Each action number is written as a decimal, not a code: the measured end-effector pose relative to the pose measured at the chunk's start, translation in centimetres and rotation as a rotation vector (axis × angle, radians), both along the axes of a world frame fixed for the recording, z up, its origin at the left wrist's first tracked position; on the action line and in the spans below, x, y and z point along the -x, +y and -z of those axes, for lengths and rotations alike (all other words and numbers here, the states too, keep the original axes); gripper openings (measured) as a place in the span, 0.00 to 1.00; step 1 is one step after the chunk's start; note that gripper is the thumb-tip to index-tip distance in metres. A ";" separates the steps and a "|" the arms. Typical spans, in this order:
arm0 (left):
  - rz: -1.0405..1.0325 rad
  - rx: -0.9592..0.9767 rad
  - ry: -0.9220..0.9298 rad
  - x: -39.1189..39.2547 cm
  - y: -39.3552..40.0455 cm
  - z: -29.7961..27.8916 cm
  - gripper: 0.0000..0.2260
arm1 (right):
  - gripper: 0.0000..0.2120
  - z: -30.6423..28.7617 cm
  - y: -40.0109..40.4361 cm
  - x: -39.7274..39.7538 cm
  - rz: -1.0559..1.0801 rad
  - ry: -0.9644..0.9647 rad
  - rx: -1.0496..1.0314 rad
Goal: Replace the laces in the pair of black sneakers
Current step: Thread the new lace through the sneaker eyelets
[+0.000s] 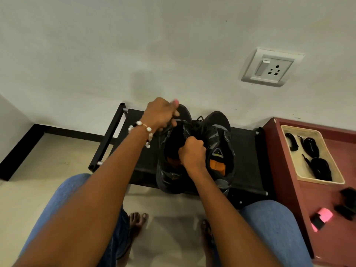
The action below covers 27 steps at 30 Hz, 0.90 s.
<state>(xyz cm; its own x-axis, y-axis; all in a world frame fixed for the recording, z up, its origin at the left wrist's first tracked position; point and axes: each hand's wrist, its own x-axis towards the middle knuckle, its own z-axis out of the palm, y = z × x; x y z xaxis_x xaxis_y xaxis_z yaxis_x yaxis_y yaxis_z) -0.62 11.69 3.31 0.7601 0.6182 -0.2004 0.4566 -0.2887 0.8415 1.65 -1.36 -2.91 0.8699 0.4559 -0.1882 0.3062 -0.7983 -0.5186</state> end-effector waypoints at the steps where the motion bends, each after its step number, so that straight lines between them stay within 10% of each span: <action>1: 0.009 -0.163 0.043 -0.4 -0.1 1.0 0.17 | 0.08 0.0 0.0 0.0 -0.003 -0.004 -0.002; 17: 0.155 -0.843 0.287 -2.6 -1.6 5.0 0.07 | 0.12 0.7 0.1 -0.1 -0.010 -0.025 0.023; 27: -0.010 -0.460 0.161 -2.0 -1.0 3.6 0.07 | 0.11 0.4 -0.1 0.2 0.009 -0.033 0.004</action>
<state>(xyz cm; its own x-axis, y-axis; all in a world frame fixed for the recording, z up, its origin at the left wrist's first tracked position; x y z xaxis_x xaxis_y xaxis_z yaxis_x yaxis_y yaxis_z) 1.38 10.73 -0.26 0.7353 0.6775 -0.0187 0.5751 -0.6090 0.5462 1.48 -1.48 -3.27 0.8796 0.4476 -0.1609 0.3161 -0.8029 -0.5053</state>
